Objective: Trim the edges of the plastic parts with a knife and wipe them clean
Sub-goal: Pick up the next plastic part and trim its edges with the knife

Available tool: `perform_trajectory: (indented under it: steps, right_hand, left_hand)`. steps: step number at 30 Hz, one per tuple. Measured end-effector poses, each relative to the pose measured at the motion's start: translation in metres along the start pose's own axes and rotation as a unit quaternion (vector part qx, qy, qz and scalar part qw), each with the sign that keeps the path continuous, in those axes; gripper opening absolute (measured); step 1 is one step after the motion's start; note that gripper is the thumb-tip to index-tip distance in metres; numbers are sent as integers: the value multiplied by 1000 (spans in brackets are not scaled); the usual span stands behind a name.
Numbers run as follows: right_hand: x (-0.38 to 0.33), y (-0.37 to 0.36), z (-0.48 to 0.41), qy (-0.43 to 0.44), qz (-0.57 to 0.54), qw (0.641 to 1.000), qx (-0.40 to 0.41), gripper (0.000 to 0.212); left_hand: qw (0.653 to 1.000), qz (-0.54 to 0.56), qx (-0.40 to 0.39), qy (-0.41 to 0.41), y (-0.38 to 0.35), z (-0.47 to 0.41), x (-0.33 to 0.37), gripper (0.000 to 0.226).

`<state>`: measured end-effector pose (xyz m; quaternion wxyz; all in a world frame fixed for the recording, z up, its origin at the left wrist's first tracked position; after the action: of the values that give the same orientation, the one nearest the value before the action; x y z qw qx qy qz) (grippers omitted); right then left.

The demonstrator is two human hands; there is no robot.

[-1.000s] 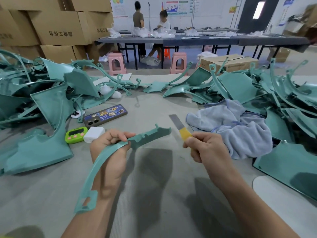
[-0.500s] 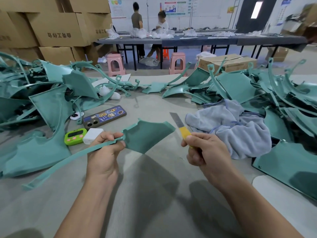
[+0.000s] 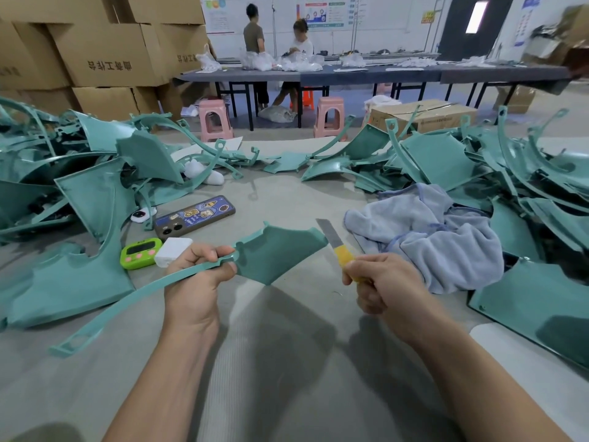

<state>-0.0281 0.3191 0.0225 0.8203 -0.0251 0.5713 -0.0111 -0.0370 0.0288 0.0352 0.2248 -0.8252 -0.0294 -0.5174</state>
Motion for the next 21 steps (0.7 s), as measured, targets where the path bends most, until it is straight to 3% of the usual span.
perform_trajectory:
  steps: [3,6,8,11,15,18,21]
  right_hand:
    - [-2,13,-2,7,0,999,36,27]
    - [-5,8,-1,34,-63,997,-6,34]
    - [0,2,-2,13,-14,1000,-6,34]
    - [1,18,-6,0,90,992,84,33]
    - [-15,26,-2,108,4,991,82,36]
    - [-28,17,8,201,50,974,91,27]
    - [-29,10,12,236,156,951,128,31]
  left_hand:
    - [1000,-5,-10,0,-2,1,1,59]
    - [1000,0,-4,4,-1,1,0,59]
    - [1000,3,4,7,0,1,0,58]
    - [1000,-1,16,12,0,4,3,57]
    - [996,27,70,49,6,5,-1,42]
    - [985,87,73,129,-3,10,-14,28]
    - [974,119,70,177,-9,15,-21,25]
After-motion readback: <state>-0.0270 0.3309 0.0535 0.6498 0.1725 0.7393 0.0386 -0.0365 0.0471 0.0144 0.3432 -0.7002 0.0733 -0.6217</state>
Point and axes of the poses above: each hand's wrist, its own z-axis away from the middle knuckle, its own y-axis out of the back of the hand, x = y × z, the point moved 9 cm from there along -z, towards the middle knuckle, and after that the axes turned 10 degrees about -y, right-handed, at the moved point
